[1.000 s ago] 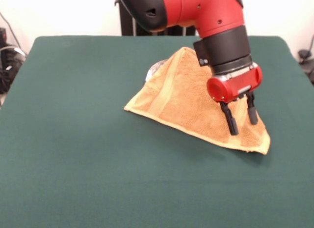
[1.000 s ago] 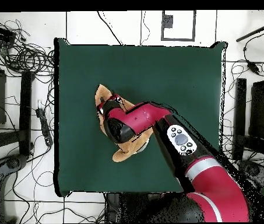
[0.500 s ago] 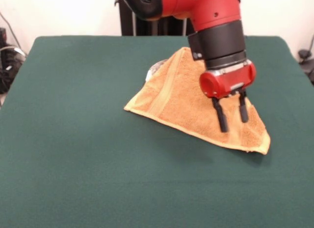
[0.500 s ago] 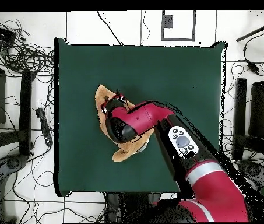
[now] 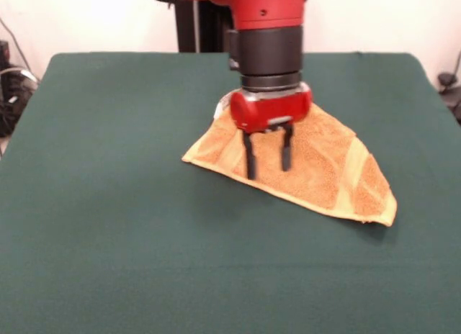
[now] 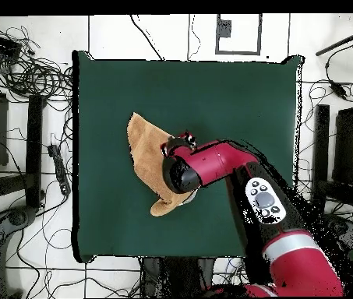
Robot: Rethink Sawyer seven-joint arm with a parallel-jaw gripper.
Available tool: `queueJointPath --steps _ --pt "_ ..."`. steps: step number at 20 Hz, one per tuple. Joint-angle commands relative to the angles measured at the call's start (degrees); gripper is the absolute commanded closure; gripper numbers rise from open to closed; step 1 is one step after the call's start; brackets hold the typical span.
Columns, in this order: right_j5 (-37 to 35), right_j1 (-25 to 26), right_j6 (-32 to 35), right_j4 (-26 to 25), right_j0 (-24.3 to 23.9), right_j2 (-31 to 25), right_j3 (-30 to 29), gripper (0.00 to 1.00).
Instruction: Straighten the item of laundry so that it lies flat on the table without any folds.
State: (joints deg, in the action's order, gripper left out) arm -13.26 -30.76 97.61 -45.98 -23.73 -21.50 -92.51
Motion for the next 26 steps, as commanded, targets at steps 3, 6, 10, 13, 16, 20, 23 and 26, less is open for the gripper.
queueJointPath --steps 3,6,10,13,16,20,23,26 --pt "-13.8 1.8 3.4 4.5 0.7 5.3 -4.6 0.0" --pt "-16.5 2.6 2.1 5.1 0.3 6.0 -4.9 0.0" --pt "-19.1 3.3 0.4 5.2 0.0 6.6 -5.1 0.0" --pt "-18.9 4.4 -0.3 4.2 -0.3 6.9 -5.1 0.0" --pt "-19.7 6.5 -1.3 4.4 -1.3 6.4 -5.3 0.0" --pt "-19.9 8.6 -2.5 4.7 -2.5 5.0 -5.6 0.0" --pt "-18.3 10.0 -4.2 4.3 -4.0 3.0 -5.8 0.0" --pt "-16.7 11.6 -5.1 4.5 -5.8 1.1 -6.2 0.0"
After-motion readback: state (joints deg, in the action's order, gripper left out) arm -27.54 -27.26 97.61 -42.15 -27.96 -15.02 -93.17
